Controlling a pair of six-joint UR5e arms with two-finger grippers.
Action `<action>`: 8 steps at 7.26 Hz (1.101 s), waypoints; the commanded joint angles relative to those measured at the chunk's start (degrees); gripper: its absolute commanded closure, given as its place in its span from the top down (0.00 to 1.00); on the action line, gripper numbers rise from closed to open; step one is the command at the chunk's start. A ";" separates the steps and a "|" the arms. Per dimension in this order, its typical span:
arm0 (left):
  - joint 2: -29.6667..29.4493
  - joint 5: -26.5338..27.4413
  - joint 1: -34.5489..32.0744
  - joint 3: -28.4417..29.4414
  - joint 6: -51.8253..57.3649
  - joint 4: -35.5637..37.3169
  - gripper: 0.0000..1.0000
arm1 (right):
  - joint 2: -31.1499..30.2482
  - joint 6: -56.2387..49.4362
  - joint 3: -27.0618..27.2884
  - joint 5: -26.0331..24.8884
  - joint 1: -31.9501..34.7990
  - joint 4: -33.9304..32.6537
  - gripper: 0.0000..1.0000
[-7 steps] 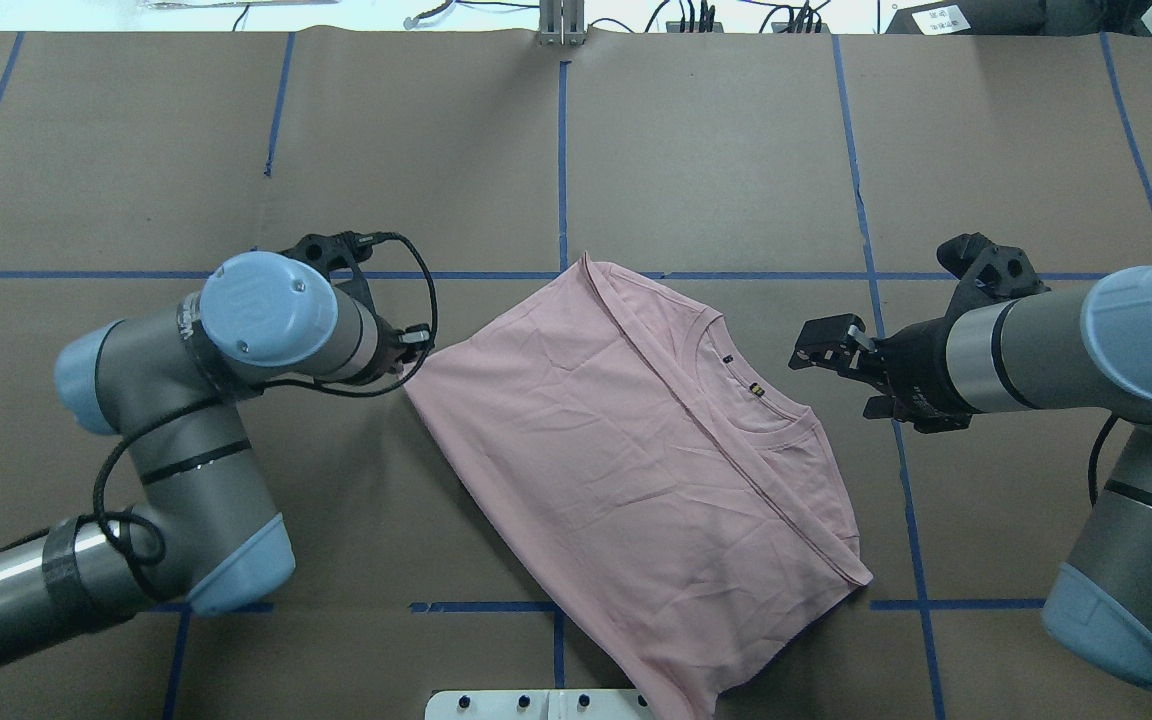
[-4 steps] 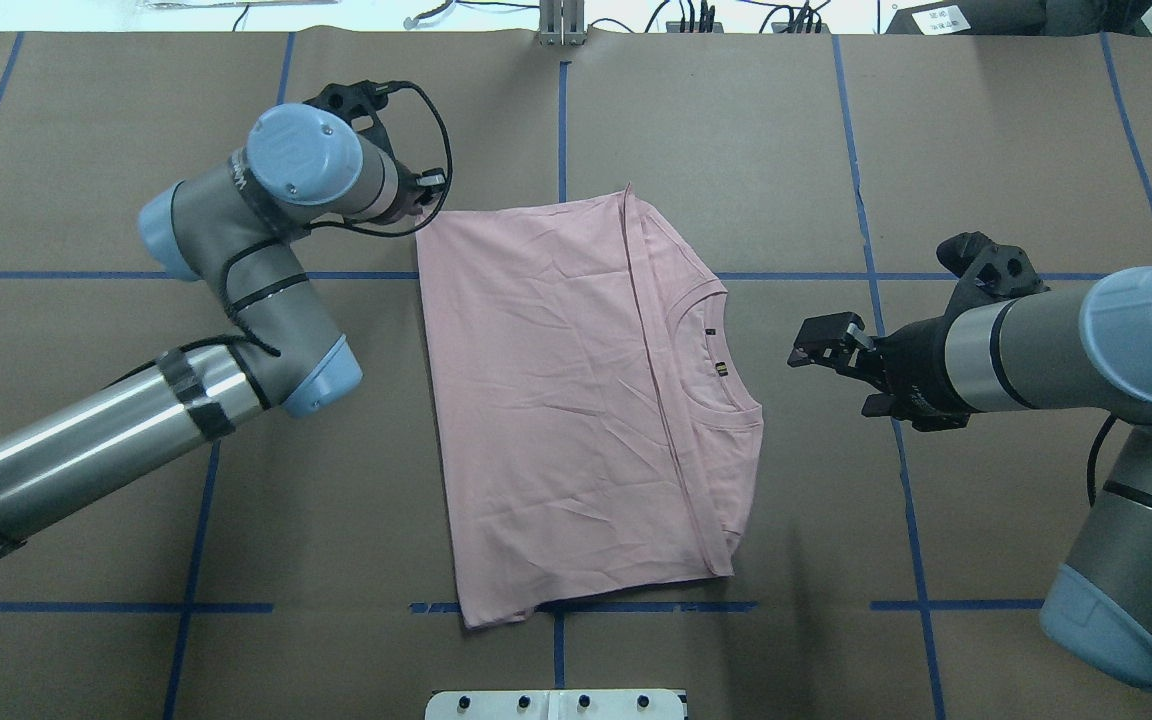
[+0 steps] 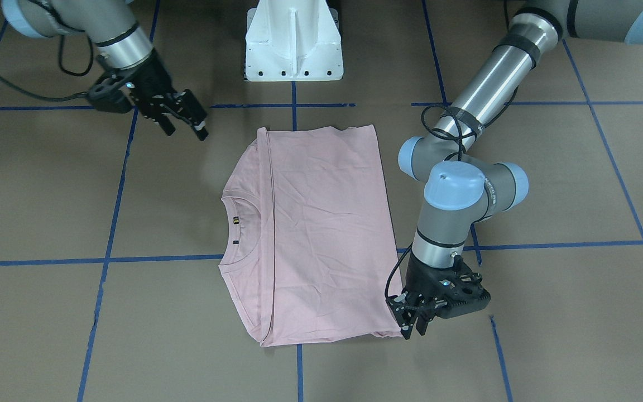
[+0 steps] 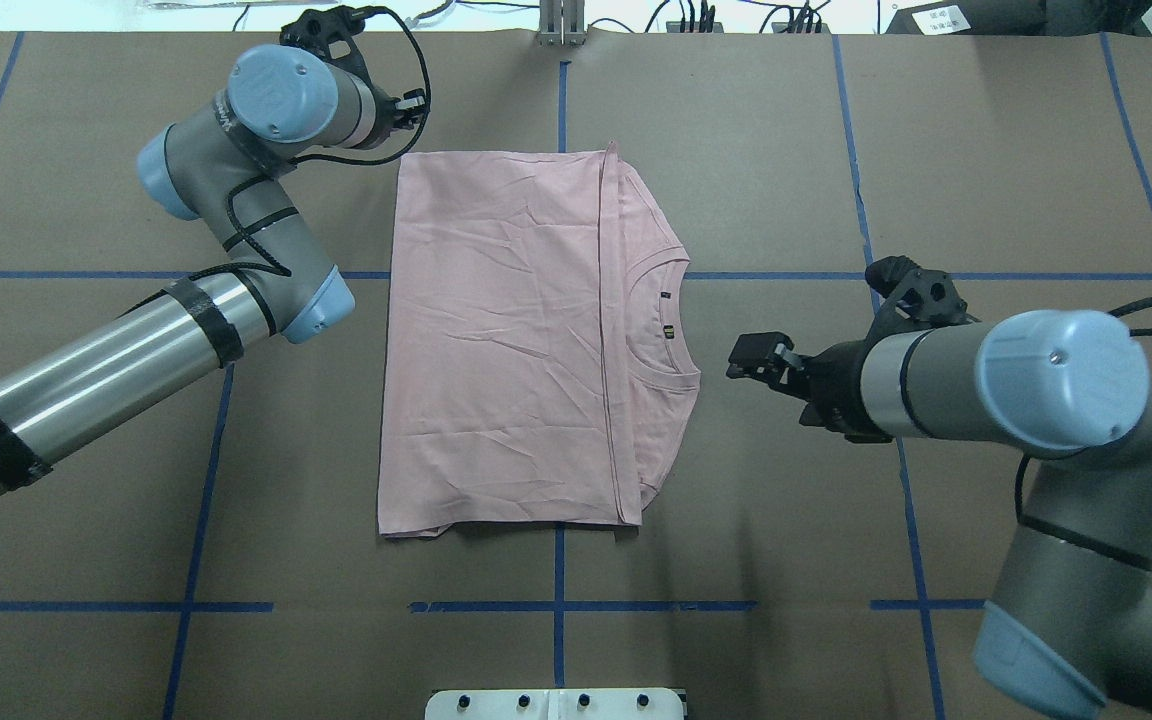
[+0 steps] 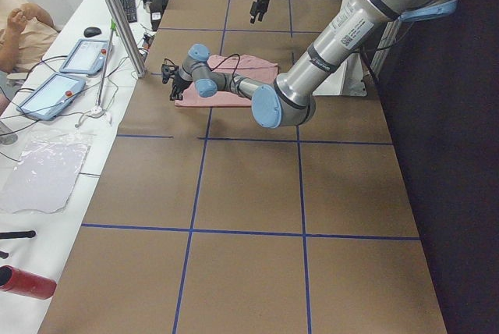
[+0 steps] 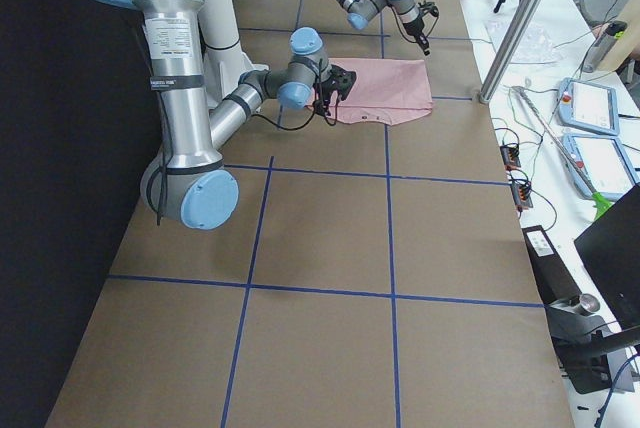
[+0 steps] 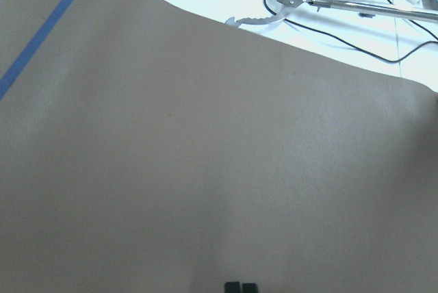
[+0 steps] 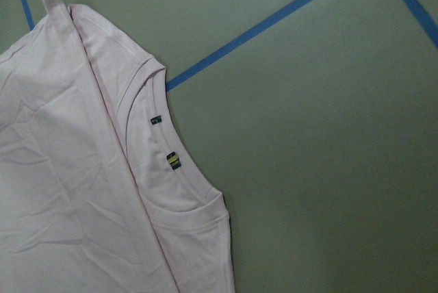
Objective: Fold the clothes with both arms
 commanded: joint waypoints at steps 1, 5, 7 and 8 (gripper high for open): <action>6.74 -3.52 0.10 -10.96 -0.15 0.10 0.48 | 7.32 7.13 -5.04 -8.87 -9.33 -3.05 0.86; 6.84 -3.54 0.36 -10.98 -0.24 0.10 0.49 | 17.81 10.57 -14.54 -12.95 -13.14 -12.21 0.79; 6.84 -3.54 0.54 -10.90 -0.24 0.10 0.50 | 17.73 10.57 -16.39 -12.86 -13.14 -12.48 0.75; 6.84 -3.54 0.89 -10.90 -0.24 0.10 0.50 | 17.47 10.57 -16.92 -12.86 -13.14 -13.78 0.71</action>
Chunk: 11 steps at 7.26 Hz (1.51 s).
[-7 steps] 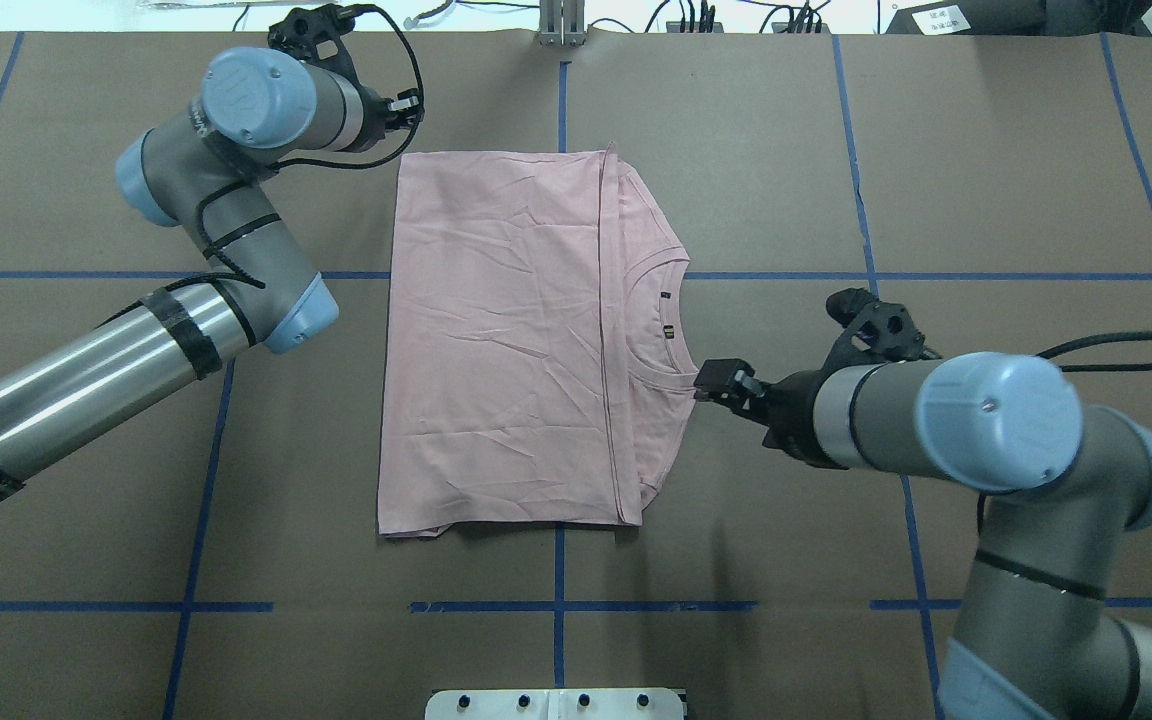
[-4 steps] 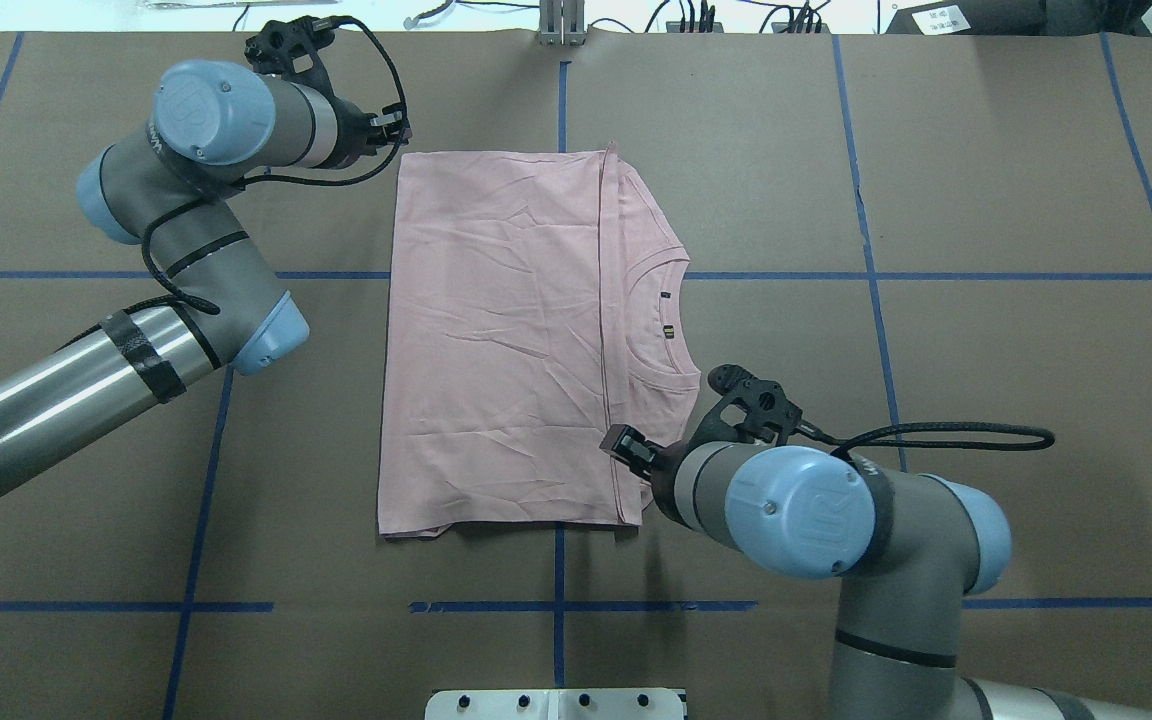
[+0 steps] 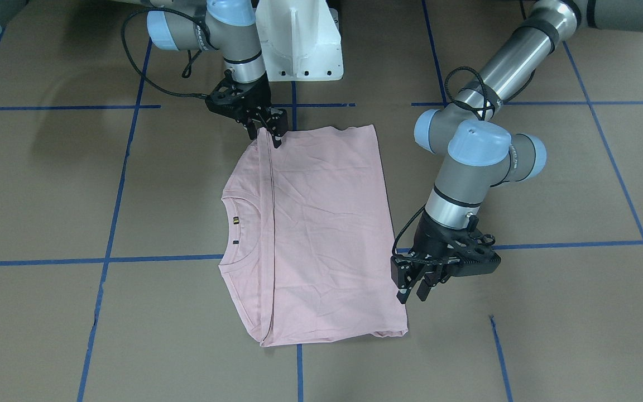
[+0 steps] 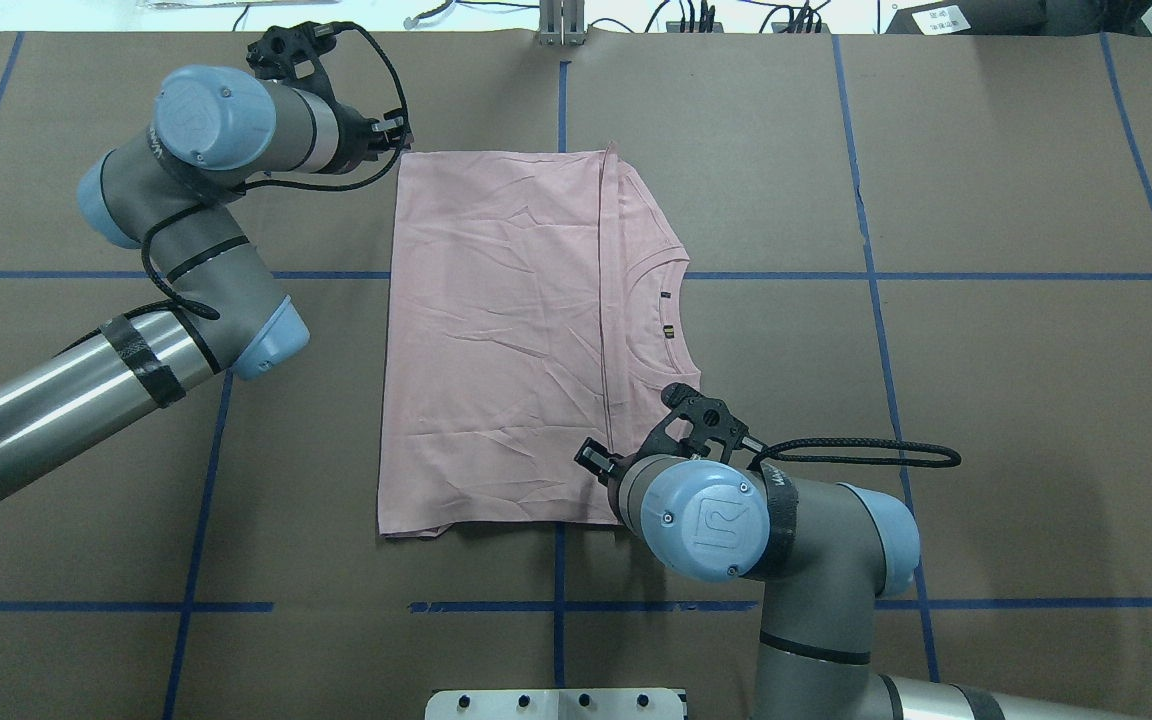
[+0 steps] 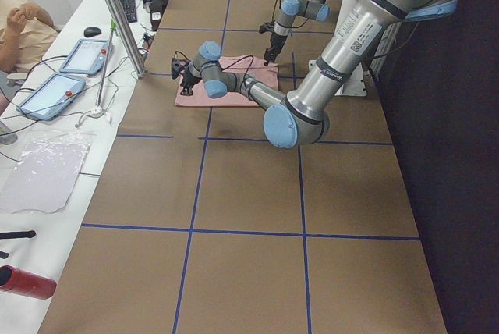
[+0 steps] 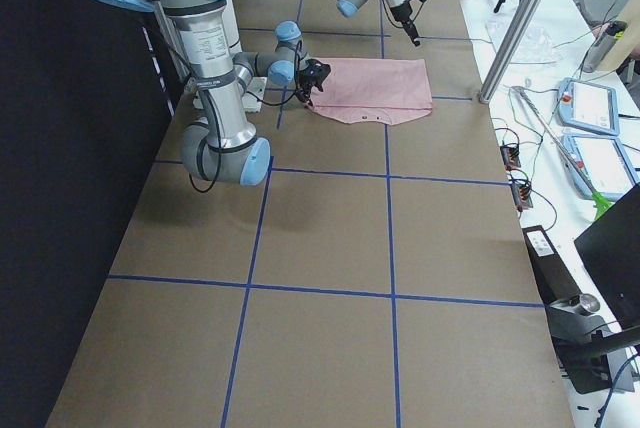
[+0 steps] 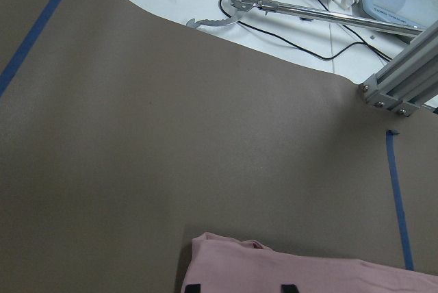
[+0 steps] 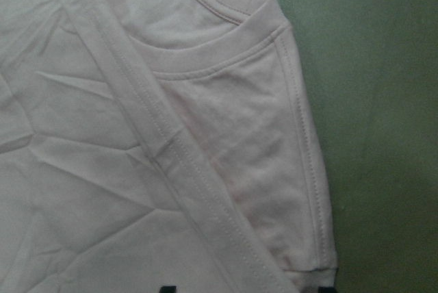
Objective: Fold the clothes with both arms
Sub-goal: 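Move both grippers to the shirt's near edge and grasp it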
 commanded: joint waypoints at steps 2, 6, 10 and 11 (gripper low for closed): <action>0.09 0.00 0.58 0.10 0.00 0.02 0.50 | 0.06 0.01 -1.35 -0.01 -0.01 -1.44 0.56; 0.35 0.09 0.58 0.10 0.00 -0.07 0.51 | 0.24 -0.51 -0.82 0.17 0.07 -1.36 0.00; 7.33 0.17 6.43 -11.23 -12.69 2.02 0.51 | -3.25 -0.87 6.27 0.70 1.57 -1.44 0.00; 13.13 0.70 11.52 -22.28 -16.92 7.96 0.53 | -3.53 -0.78 6.38 0.52 1.22 -1.36 0.00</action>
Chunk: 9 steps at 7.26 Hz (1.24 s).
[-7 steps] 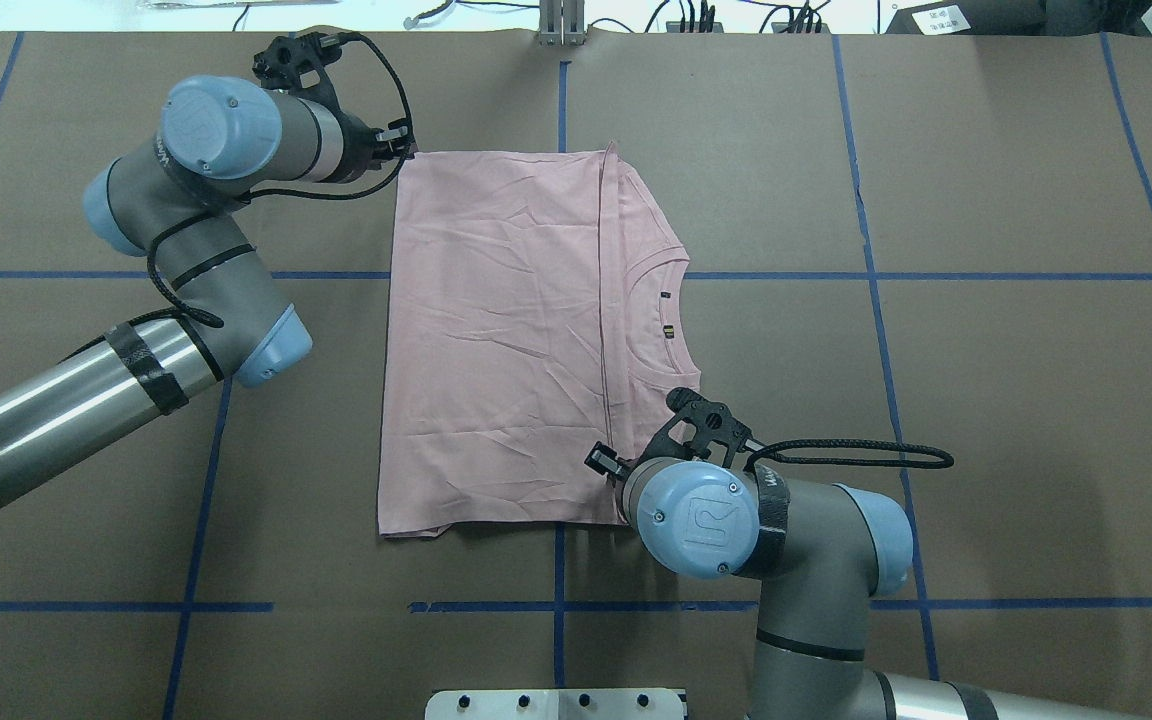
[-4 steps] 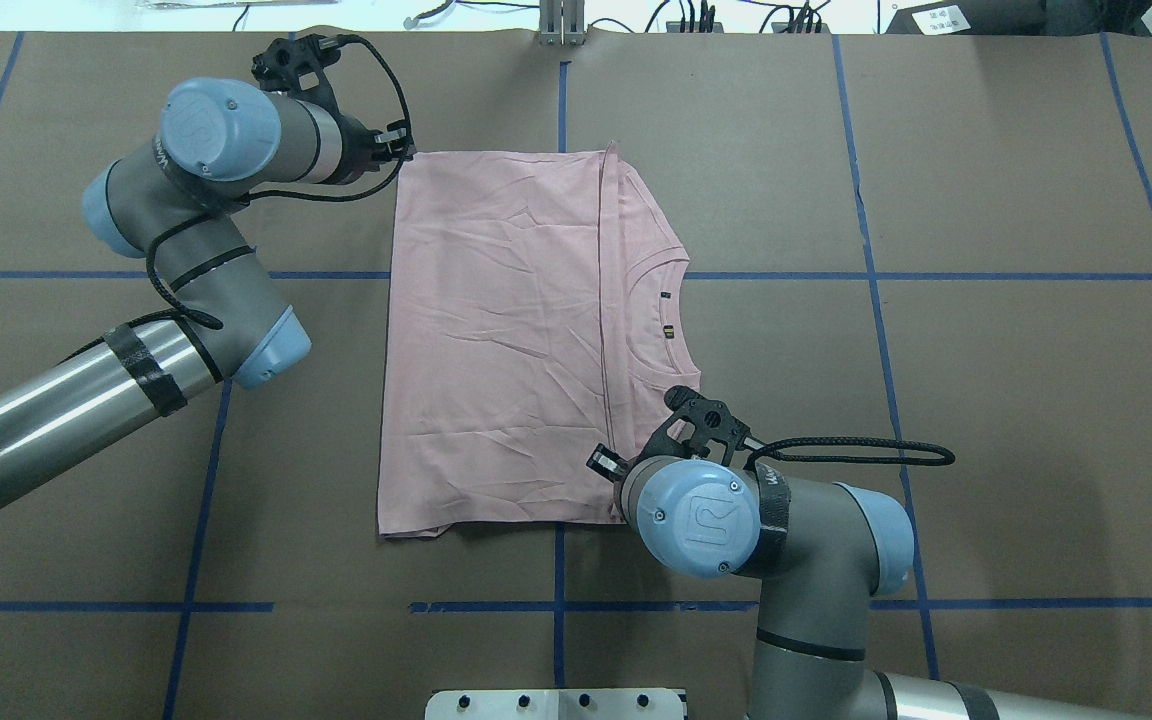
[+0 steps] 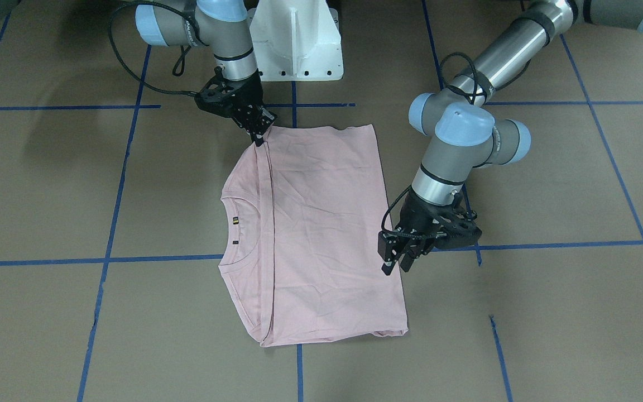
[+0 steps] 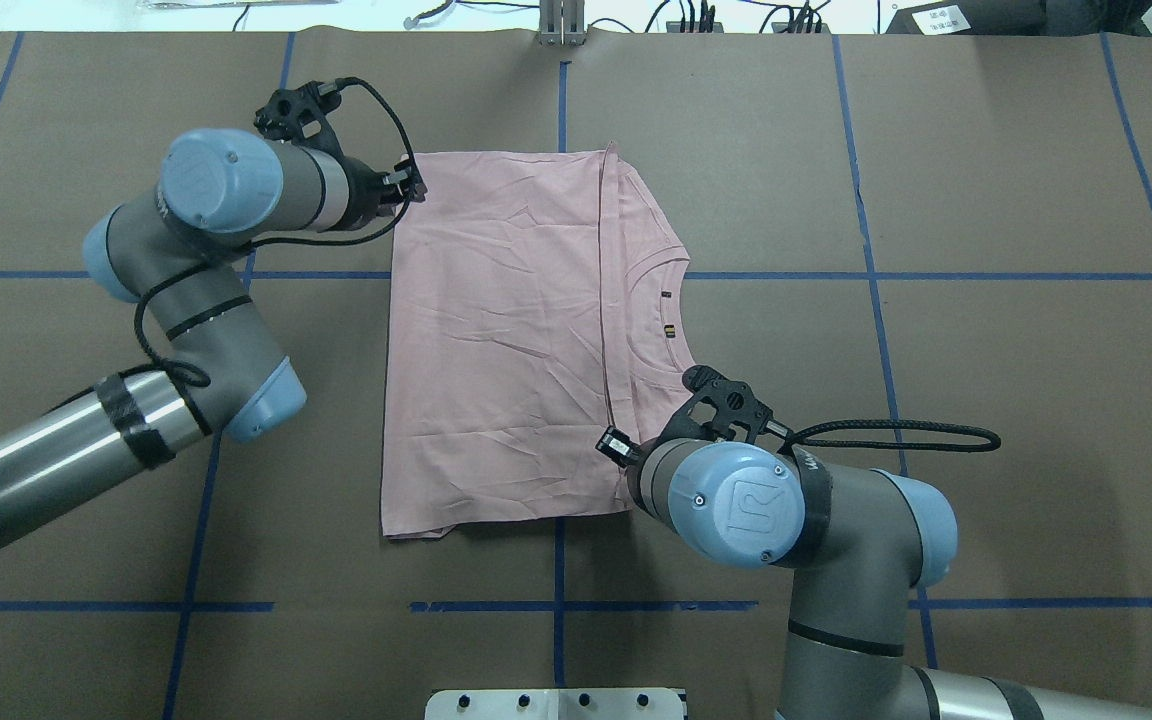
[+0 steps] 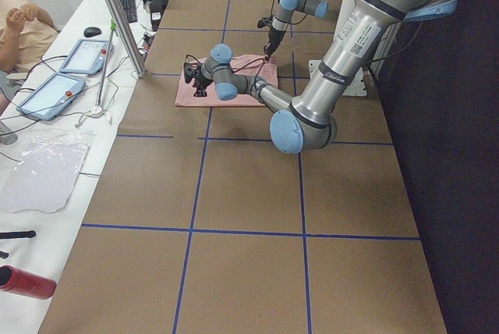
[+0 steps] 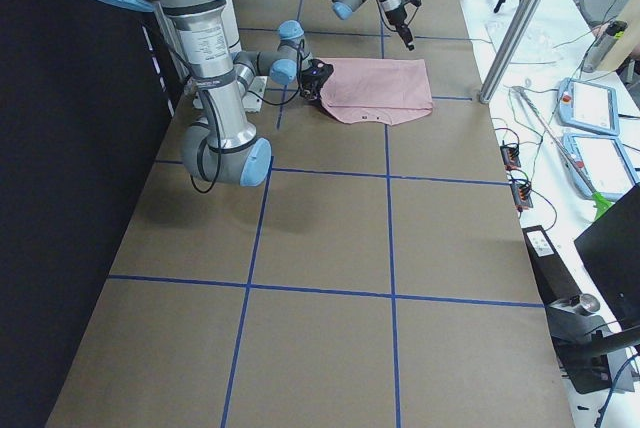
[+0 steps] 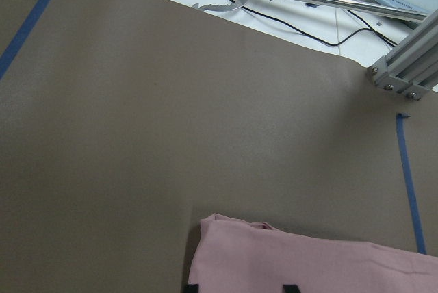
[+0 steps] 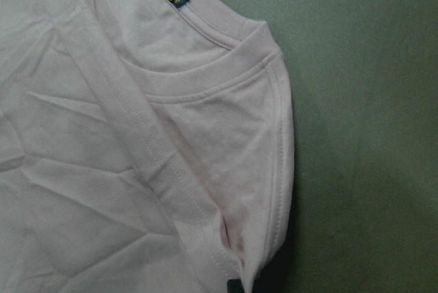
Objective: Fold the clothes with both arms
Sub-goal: 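Move both grippers to the shirt's near edge and grasp it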
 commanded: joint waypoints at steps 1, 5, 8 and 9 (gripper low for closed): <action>8.73 0.37 9.12 -19.75 -11.62 12.52 0.59 | -1.16 0.05 1.63 -0.36 -0.20 0.16 0.00; 16.74 1.07 21.80 -32.84 -21.35 25.60 0.64 | -1.16 0.05 1.81 -0.45 -0.28 0.07 0.00; 17.28 3.53 24.97 -31.35 -21.44 25.86 0.63 | -1.25 0.05 1.81 -0.54 -0.37 0.16 0.00; 17.02 3.53 25.32 -30.12 -21.35 25.77 0.62 | -1.25 0.05 1.81 -0.54 -0.37 0.07 0.00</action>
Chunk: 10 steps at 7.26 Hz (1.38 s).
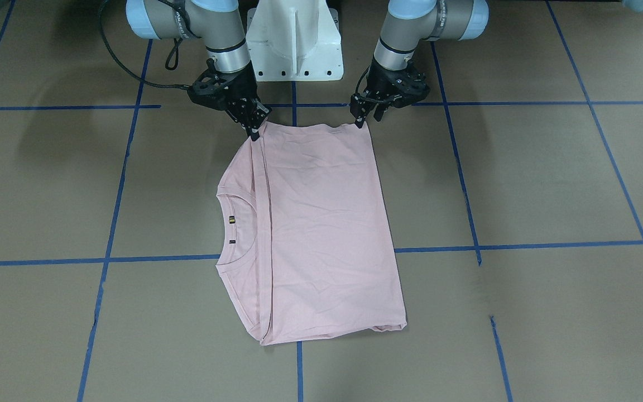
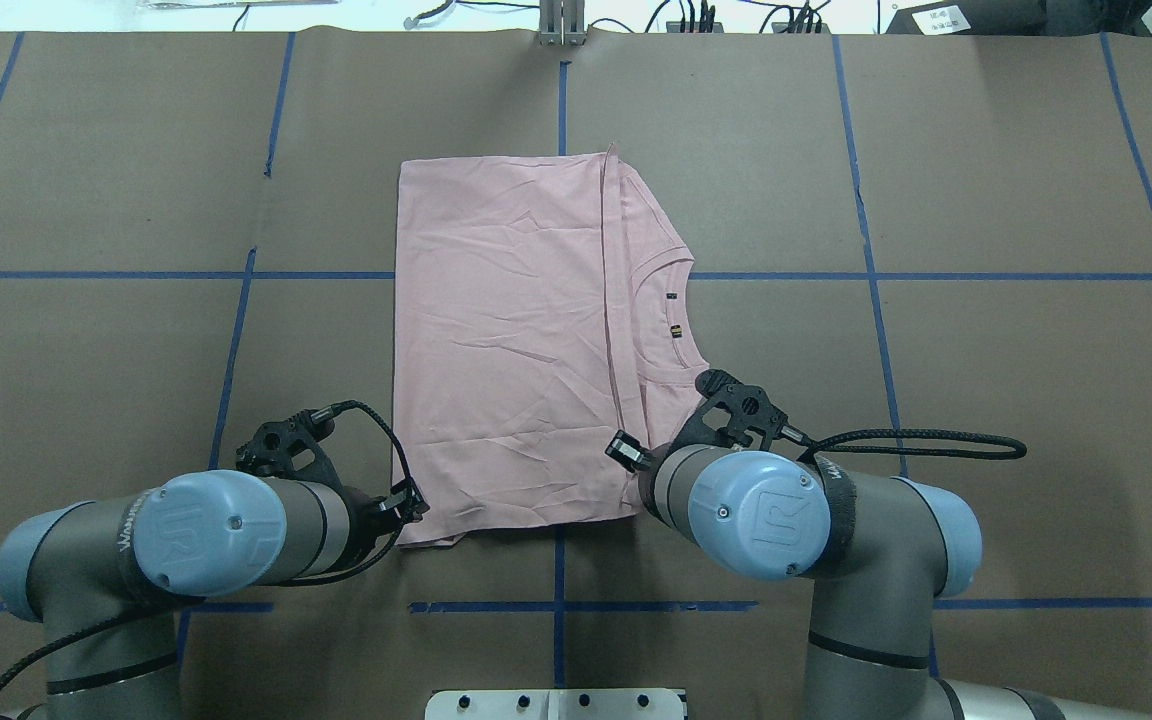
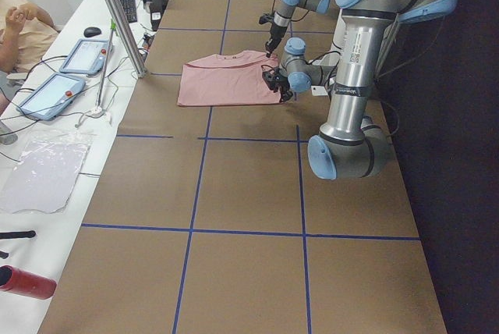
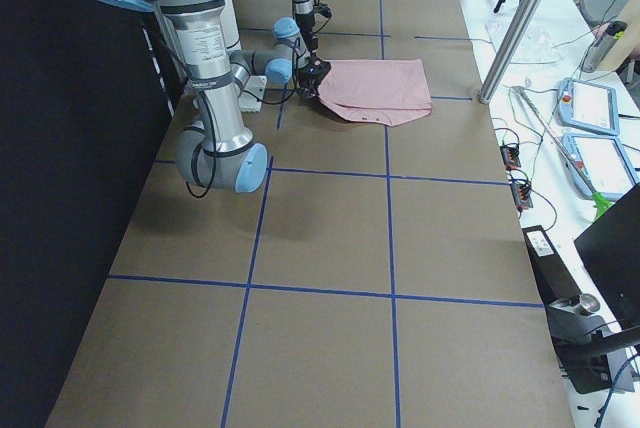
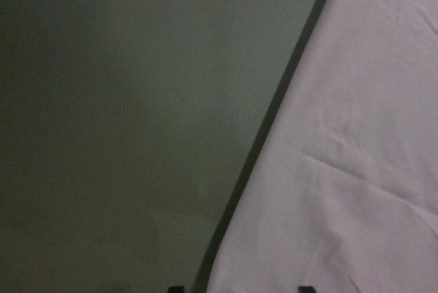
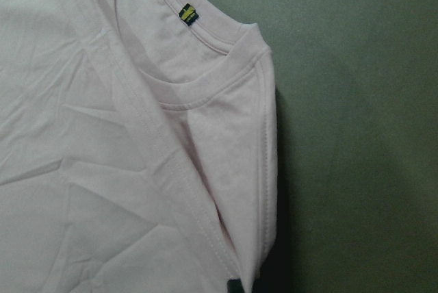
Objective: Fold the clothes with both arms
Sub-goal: 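Lift the near edge with both grippers and fold it over toward the collar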
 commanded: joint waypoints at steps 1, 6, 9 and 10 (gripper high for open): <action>-0.63 0.15 0.82 2.05 0.13 -0.14 0.60 | 0.07 0.00 0.00 0.00 -0.09 0.02 0.00; -1.07 -0.02 0.91 1.80 0.39 0.04 0.00 | -0.02 0.00 0.09 0.00 0.00 0.02 0.00; -1.16 -0.38 0.73 -8.60 -0.40 5.61 0.00 | -4.90 2.62 7.51 -0.96 -2.70 -0.07 0.00; -1.33 -0.73 0.91 -15.19 -2.49 11.75 0.00 | -9.64 6.03 14.61 -4.02 -5.51 -0.16 0.00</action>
